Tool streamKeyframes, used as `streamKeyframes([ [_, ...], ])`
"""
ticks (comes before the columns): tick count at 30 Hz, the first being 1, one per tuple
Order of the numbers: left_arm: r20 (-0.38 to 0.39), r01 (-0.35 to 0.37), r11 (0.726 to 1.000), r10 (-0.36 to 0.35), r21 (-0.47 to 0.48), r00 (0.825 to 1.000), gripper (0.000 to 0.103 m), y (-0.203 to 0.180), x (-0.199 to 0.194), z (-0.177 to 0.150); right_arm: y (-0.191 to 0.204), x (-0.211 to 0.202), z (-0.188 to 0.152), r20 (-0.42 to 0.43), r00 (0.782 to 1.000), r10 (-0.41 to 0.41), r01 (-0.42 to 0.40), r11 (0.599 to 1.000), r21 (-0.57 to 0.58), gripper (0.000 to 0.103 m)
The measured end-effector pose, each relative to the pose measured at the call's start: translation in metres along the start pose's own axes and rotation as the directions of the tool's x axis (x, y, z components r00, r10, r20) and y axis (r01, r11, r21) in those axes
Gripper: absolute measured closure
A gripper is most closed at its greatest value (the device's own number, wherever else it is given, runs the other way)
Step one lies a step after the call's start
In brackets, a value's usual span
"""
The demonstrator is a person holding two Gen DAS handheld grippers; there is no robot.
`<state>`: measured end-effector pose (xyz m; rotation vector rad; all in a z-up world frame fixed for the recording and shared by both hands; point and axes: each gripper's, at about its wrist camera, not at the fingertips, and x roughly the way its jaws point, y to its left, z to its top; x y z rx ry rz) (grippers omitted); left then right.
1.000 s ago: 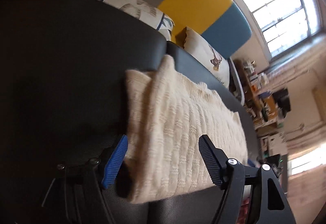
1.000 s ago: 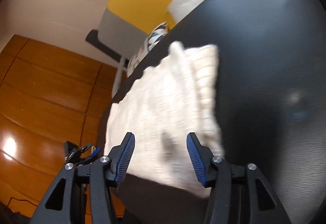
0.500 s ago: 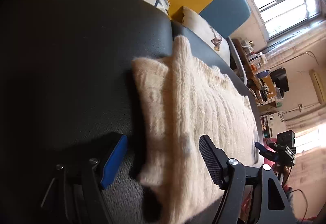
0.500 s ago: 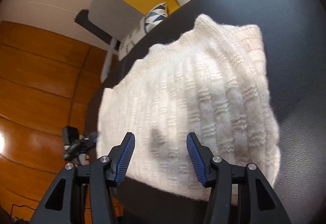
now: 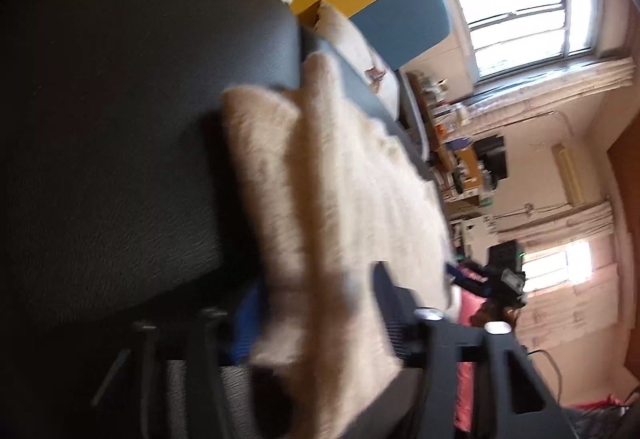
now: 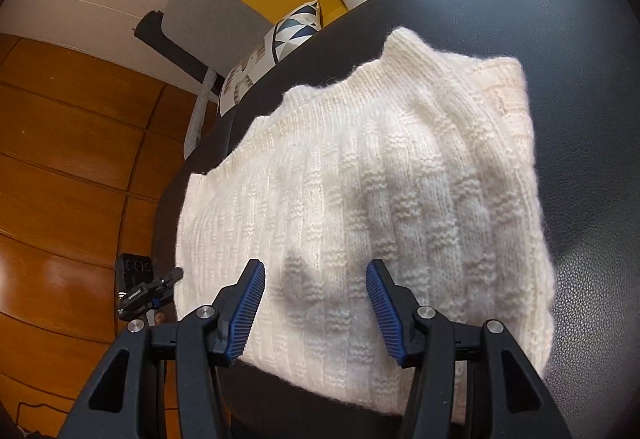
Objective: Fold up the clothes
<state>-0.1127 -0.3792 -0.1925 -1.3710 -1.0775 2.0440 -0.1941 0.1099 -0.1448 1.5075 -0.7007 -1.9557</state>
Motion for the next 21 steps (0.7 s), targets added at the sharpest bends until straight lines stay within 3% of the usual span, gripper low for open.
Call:
streamKeyframes([
  [4, 0.021, 0.053, 0.992, -0.051, -0.114, 0.998, 0.063, 0.012, 0.002, 0.003, 0.001, -0.004, -0.001, -0.005, 1.0, -0.011, 0.011, 1.0, -0.01, 0.049],
  [8, 0.028, 0.047, 0.996, -0.045, -0.078, 0.999, 0.044, -0.004, 0.009, 0.004, -0.001, -0.012, -0.002, -0.012, 0.999, -0.04, 0.04, 0.999, -0.021, 0.049],
  [10, 0.02, 0.039, 0.998, -0.038, -0.053, 0.999, 0.043, -0.012, 0.014, 0.007, -0.001, -0.017, -0.001, -0.009, 0.997, -0.07, 0.07, 0.997, -0.038, 0.049],
  [11, 0.014, 0.02, 1.0, -0.02, -0.024, 1.0, 0.055, -0.017, 0.019, 0.007, -0.002, -0.02, 0.0, -0.006, 0.996, -0.085, 0.085, 0.995, -0.045, 0.049],
  [12, 0.002, -0.004, 1.0, 0.004, -0.011, 1.0, 0.082, -0.018, 0.024, 0.005, -0.003, -0.024, 0.0, 0.001, 0.995, -0.103, 0.103, 0.994, -0.046, 0.049],
  [17, 0.034, -0.055, 0.998, 0.053, 0.038, 0.998, 0.086, -0.029, 0.031, -0.003, -0.013, -0.046, 0.005, 0.034, 0.984, -0.177, 0.179, 0.983, -0.041, 0.05],
  [21, 0.075, -0.071, 0.996, 0.066, 0.059, 0.995, 0.086, -0.037, 0.024, -0.006, -0.018, -0.061, 0.01, 0.039, 0.967, -0.251, 0.253, 0.965, -0.068, 0.057],
])
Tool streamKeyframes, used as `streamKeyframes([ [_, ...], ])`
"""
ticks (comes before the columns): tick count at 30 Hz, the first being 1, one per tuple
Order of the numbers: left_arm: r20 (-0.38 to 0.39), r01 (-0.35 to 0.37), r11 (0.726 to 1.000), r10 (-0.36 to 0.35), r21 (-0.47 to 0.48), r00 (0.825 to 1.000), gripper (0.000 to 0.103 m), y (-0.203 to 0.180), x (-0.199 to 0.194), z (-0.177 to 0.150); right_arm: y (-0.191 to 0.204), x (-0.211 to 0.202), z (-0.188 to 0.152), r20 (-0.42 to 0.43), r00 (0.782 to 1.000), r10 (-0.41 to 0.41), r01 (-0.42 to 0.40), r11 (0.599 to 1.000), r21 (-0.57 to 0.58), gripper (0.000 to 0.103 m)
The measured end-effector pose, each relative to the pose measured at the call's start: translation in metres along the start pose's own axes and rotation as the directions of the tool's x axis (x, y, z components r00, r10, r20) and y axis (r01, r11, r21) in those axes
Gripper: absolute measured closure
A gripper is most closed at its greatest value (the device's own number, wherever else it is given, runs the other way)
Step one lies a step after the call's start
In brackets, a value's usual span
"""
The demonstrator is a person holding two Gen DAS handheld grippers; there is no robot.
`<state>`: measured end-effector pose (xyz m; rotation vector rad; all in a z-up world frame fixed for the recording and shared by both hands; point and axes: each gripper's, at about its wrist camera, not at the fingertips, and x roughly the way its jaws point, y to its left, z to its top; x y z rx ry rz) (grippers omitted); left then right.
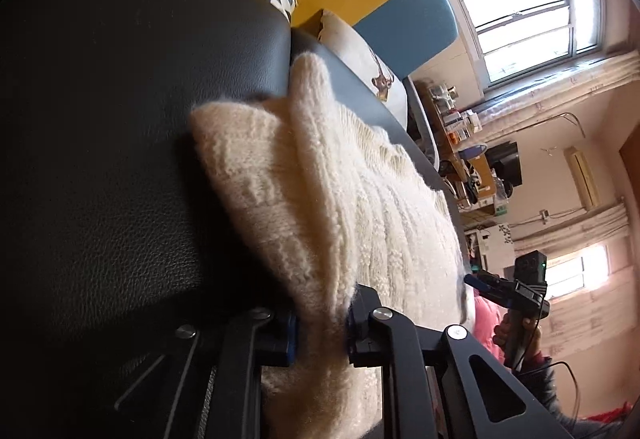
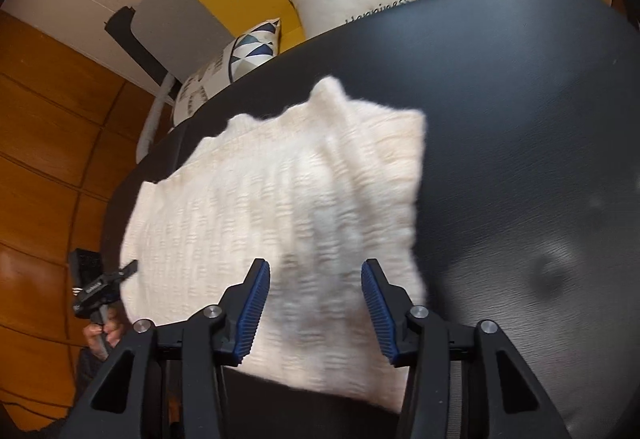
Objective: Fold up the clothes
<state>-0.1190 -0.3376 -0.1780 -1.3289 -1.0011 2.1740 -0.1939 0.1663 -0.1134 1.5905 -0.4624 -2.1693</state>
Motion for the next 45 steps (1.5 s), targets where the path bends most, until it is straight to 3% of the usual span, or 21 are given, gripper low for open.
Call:
streamKeyframes([
  [3, 0.039, 0.025, 1.0, -0.025, -0.002, 0.999, 0.086, -0.002, -0.007, -0.002, 0.003, 0.002, 0.001, -0.031, 0.996, -0.08, 0.078, 0.994, -0.071, 0.065],
  [5, 0.063, 0.044, 0.999, -0.043, -0.008, 0.997, 0.086, -0.003, -0.011, -0.003, 0.007, 0.004, 0.002, -0.038, 0.996, -0.077, 0.072, 0.992, -0.105, 0.089],
  [7, 0.081, 0.055, 0.998, -0.054, -0.016, 0.995, 0.086, -0.002, -0.015, -0.003, 0.012, 0.007, 0.003, -0.037, 0.998, -0.049, 0.043, 0.99, -0.137, 0.095],
  [11, 0.118, 0.083, 0.996, -0.078, -0.035, 0.99, 0.087, -0.002, -0.024, -0.006, 0.009, 0.034, 0.006, -0.101, 0.984, -0.146, 0.128, 0.978, -0.165, 0.097],
  [13, 0.147, 0.103, 0.994, -0.096, -0.045, 0.984, 0.087, -0.004, -0.029, -0.007, 0.006, 0.04, 0.006, -0.11, 0.982, -0.152, 0.134, 0.978, -0.157, 0.099],
  [19, 0.182, 0.149, 0.988, -0.14, -0.038, 0.973, 0.087, -0.021, -0.032, -0.003, 0.01, 0.047, 0.003, -0.128, 0.982, -0.136, 0.112, 0.978, -0.178, 0.099],
  [26, 0.243, 0.235, 0.972, -0.231, 0.013, 0.942, 0.087, -0.055, -0.056, 0.003, 0.021, 0.058, 0.001, -0.154, 0.987, -0.051, 0.021, 0.981, -0.192, 0.099],
  [34, 0.194, 0.235, 0.965, -0.255, 0.116, 0.947, 0.087, -0.119, -0.047, 0.007, 0.028, 0.066, -0.002, -0.161, 0.987, 0.017, -0.05, 0.978, -0.202, 0.099],
  [45, 0.127, 0.243, 0.967, -0.251, 0.078, 0.959, 0.087, -0.171, 0.012, 0.002, 0.018, 0.059, -0.009, -0.167, 0.982, 0.086, -0.118, 0.974, -0.196, 0.099],
])
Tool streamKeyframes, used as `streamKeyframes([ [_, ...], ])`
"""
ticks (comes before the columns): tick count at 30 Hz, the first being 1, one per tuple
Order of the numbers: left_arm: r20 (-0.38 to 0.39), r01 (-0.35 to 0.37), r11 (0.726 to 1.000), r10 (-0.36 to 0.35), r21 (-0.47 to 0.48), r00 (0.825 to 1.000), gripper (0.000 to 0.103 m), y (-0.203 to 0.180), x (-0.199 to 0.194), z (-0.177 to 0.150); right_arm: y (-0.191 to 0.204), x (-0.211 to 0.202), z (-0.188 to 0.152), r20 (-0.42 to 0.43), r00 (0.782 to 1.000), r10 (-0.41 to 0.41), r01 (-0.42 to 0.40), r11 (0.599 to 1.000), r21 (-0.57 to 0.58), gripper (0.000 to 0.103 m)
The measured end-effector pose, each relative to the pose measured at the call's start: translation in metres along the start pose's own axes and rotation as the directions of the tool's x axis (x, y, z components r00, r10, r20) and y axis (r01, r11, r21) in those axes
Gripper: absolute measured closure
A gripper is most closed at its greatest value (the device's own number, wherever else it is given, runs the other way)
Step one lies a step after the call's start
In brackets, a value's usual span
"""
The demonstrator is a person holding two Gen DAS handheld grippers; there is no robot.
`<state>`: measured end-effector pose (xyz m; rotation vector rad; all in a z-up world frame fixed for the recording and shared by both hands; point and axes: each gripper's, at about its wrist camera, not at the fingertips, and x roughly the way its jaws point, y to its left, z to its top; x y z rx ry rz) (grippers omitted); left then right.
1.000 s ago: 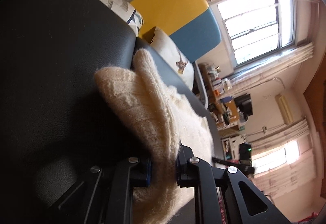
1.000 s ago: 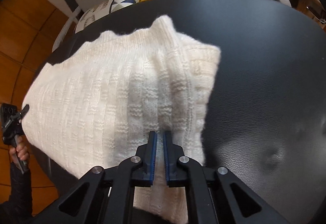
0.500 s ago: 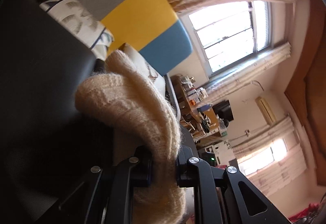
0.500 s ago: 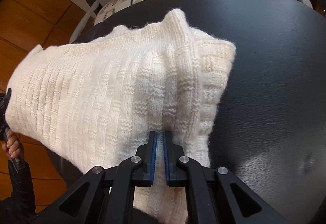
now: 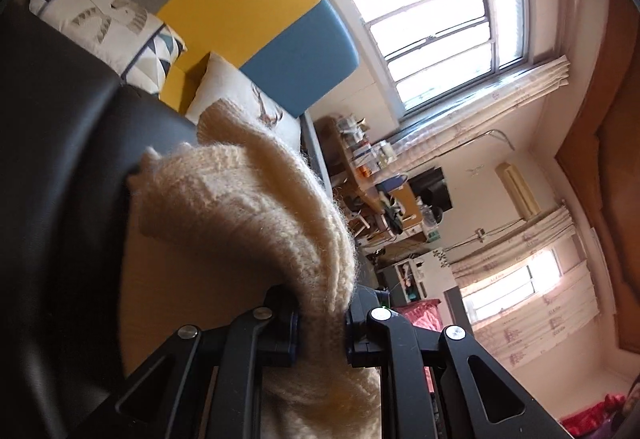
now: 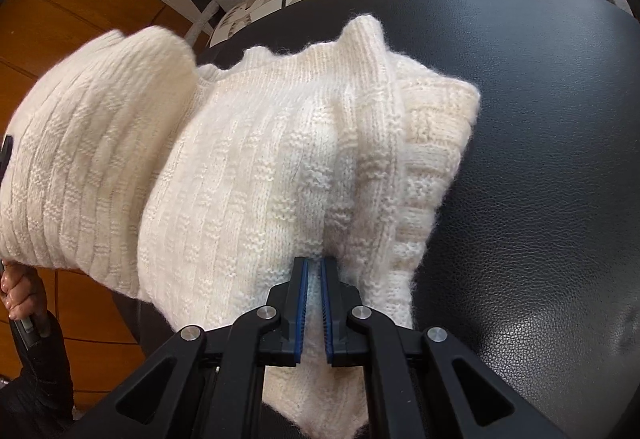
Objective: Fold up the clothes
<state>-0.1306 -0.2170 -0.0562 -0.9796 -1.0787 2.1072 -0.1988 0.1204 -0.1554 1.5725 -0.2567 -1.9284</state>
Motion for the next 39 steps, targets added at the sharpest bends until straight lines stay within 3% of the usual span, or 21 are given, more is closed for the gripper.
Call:
streamKeyframes([
  [5, -0.018, -0.003, 1.0, 0.004, 0.004, 1.0, 0.087, -0.021, 0.03, -0.007, 0.0, 0.004, -0.004, 0.002, 0.999, 0.053, -0.053, 0.999, 0.003, 0.099],
  [13, -0.118, -0.093, 0.991, 0.105, 0.1, 0.987, 0.087, -0.047, 0.091, -0.022, 0.007, 0.013, -0.01, 0.014, 0.994, 0.106, -0.106, 0.994, 0.007, 0.099],
  [21, -0.23, -0.148, 0.971, 0.19, 0.188, 0.955, 0.087, -0.053, 0.147, -0.042, 0.007, 0.011, -0.017, 0.028, 0.991, 0.132, -0.132, 0.991, 0.011, 0.099],
  [28, -0.302, -0.211, 0.952, 0.273, 0.223, 0.913, 0.085, -0.044, 0.176, -0.062, 0.007, 0.006, -0.026, 0.052, 0.984, 0.169, -0.17, 0.985, 0.015, 0.099],
  [33, -0.339, -0.227, 0.952, 0.288, 0.208, 0.896, 0.077, -0.045, 0.18, -0.067, 0.004, -0.005, -0.036, 0.081, 0.977, 0.198, -0.2, 0.979, 0.026, 0.096],
  [36, -0.352, -0.209, 0.964, 0.255, 0.163, 0.901, 0.069, -0.044, 0.178, -0.065, 0.003, -0.013, -0.044, 0.096, 0.976, 0.196, -0.199, 0.98, 0.027, 0.096],
  [39, -0.37, -0.175, 0.979, 0.203, 0.108, 0.907, 0.069, -0.047, 0.173, -0.062, 0.001, -0.021, -0.055, 0.114, 0.975, 0.189, -0.195, 0.98, 0.037, 0.096],
])
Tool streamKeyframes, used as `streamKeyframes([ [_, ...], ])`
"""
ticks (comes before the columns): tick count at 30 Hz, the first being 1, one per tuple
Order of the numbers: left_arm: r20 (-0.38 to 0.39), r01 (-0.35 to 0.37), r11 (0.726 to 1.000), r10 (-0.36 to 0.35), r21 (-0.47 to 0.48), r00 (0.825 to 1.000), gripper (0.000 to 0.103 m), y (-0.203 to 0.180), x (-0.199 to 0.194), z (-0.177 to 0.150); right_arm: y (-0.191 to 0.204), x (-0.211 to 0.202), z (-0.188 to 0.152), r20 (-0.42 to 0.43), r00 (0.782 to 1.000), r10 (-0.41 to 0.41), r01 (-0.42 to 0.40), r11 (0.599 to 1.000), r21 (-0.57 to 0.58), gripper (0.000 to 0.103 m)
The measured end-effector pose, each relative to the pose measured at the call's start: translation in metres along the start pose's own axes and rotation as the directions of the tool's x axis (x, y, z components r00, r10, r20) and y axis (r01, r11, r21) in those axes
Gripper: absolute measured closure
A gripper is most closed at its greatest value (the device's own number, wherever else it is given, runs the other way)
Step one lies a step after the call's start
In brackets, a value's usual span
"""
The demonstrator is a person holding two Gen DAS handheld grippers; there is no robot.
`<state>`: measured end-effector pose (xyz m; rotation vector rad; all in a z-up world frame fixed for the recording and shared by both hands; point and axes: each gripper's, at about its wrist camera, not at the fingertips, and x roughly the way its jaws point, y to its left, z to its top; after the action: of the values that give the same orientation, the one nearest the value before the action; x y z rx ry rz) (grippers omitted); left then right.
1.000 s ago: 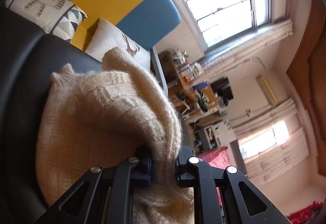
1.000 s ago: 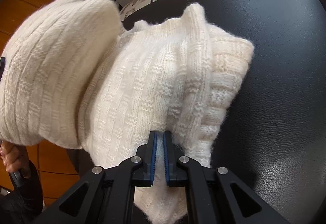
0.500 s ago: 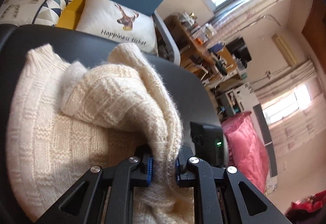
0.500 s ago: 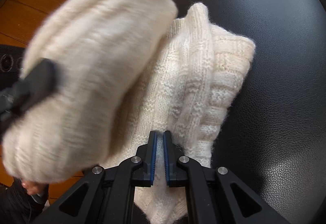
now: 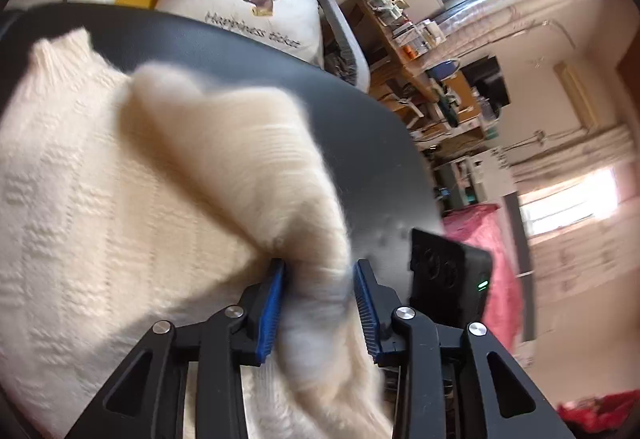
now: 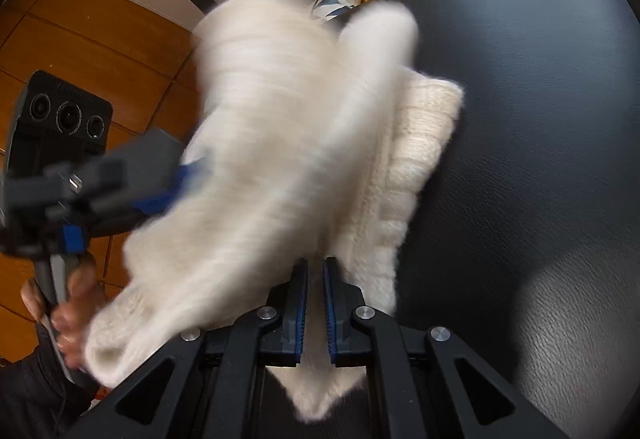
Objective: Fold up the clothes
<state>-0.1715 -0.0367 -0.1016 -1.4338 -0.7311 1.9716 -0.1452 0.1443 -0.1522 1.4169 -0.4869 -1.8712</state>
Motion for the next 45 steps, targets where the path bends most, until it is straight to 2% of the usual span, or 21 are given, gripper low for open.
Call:
streamKeyframes([
  [6, 0.033, 0.021, 1.0, -0.021, -0.001, 0.999, 0.069, -0.005, -0.026, 0.001, -0.001, -0.013, -0.02, 0.022, 1.0, -0.018, 0.018, 1.0, 0.021, 0.096],
  [10, 0.072, 0.004, 1.0, -0.004, 0.003, 0.997, 0.069, 0.002, -0.056, -0.005, -0.006, -0.03, -0.036, 0.032, 0.992, -0.123, 0.122, 0.992, 0.032, 0.093],
  [14, 0.112, -0.027, 1.0, 0.027, -0.006, 0.993, 0.068, 0.024, -0.087, -0.017, 0.007, -0.069, -0.052, 0.121, 0.982, -0.144, 0.143, 0.99, 0.015, 0.093],
  [15, 0.119, -0.035, 0.999, 0.035, -0.008, 0.992, 0.068, 0.029, -0.093, -0.02, 0.016, -0.077, -0.055, 0.142, 0.983, -0.113, 0.116, 0.993, -0.011, 0.093],
  [16, 0.126, -0.043, 0.999, 0.044, -0.009, 0.991, 0.068, 0.034, -0.098, -0.023, 0.027, -0.081, -0.053, 0.15, 0.985, -0.082, 0.089, 0.995, -0.044, 0.089],
  [17, 0.135, -0.049, 0.999, 0.05, -0.008, 0.99, 0.068, 0.039, -0.106, -0.029, 0.038, -0.085, -0.052, 0.157, 0.986, -0.05, 0.063, 0.995, -0.076, 0.082],
  [19, 0.154, -0.052, 0.999, 0.053, -0.009, 0.987, 0.066, 0.05, -0.121, -0.039, 0.06, -0.092, -0.049, 0.167, 0.986, 0.012, 0.012, 0.99, -0.142, 0.078],
  [21, 0.171, -0.039, 0.999, 0.041, -0.016, 0.984, 0.059, 0.06, -0.136, -0.051, 0.076, -0.097, -0.042, 0.142, 0.989, 0.029, -0.001, 0.981, -0.194, 0.078],
  [22, 0.176, -0.03, 0.999, 0.033, -0.021, 0.984, 0.056, 0.064, -0.141, -0.057, 0.067, -0.098, -0.028, 0.119, 0.993, 0.028, -0.002, 0.978, -0.211, 0.078],
  [24, 0.19, -0.021, 0.999, 0.028, -0.034, 0.981, 0.046, 0.073, -0.151, -0.07, 0.078, -0.084, -0.025, 0.067, 0.998, -0.012, 0.028, 0.969, -0.247, 0.078],
  [25, 0.196, -0.027, 0.999, 0.034, -0.036, 0.98, 0.044, 0.076, -0.154, -0.076, 0.082, -0.08, -0.028, 0.05, 0.998, -0.036, 0.047, 0.964, -0.262, 0.078],
  [27, 0.222, -0.097, 0.995, 0.094, 0.002, 0.97, 0.041, 0.077, -0.157, -0.089, 0.08, -0.057, -0.02, 0.008, 0.999, -0.049, 0.049, 0.958, -0.282, 0.078],
  [28, 0.246, -0.17, 0.984, 0.152, 0.056, 0.957, 0.039, 0.073, -0.157, -0.096, 0.082, -0.049, -0.019, -0.006, 0.998, -0.06, 0.055, 0.956, -0.29, 0.076],
  [30, 0.298, -0.323, 0.931, 0.264, 0.172, 0.918, 0.031, 0.064, -0.152, -0.108, 0.082, -0.037, -0.016, -0.044, 0.998, -0.033, 0.019, 0.96, -0.281, 0.074],
  [31, 0.322, -0.394, 0.891, 0.313, 0.227, 0.893, 0.028, 0.06, -0.147, -0.114, 0.079, -0.028, -0.014, -0.056, 0.998, -0.033, 0.017, 0.963, -0.27, 0.074],
  [33, 0.346, -0.475, 0.808, 0.36, 0.348, 0.866, 0.027, 0.052, -0.132, -0.124, 0.076, -0.016, -0.013, -0.099, 0.995, -0.029, 0.004, 0.969, -0.245, 0.074],
  [34, 0.344, -0.486, 0.786, 0.367, 0.383, 0.864, 0.027, 0.051, -0.126, -0.127, 0.074, -0.013, -0.014, -0.113, 0.993, -0.04, 0.013, 0.972, -0.235, 0.074],
  [36, 0.338, -0.493, 0.762, 0.373, 0.421, 0.864, 0.027, 0.051, -0.115, -0.13, 0.067, -0.009, -0.016, -0.147, 0.988, -0.04, 0.01, 0.979, -0.204, 0.074],
  [40, 0.32, -0.447, 0.784, 0.33, 0.431, 0.888, 0.025, 0.055, -0.11, -0.132, 0.052, -0.031, -0.02, -0.097, 0.995, 0.026, -0.039, 0.989, -0.142, 0.074],
  [42, 0.304, -0.459, 0.767, 0.352, 0.447, 0.885, 0.023, 0.058, -0.099, -0.13, 0.05, -0.032, -0.018, -0.088, 0.995, 0.047, -0.058, 0.99, -0.129, 0.074],
  [45, 0.282, -0.486, 0.727, 0.396, 0.485, 0.874, 0.023, 0.059, -0.081, -0.13, 0.052, -0.027, -0.017, -0.095, 0.995, 0.01, -0.025, 0.987, -0.156, 0.073],
])
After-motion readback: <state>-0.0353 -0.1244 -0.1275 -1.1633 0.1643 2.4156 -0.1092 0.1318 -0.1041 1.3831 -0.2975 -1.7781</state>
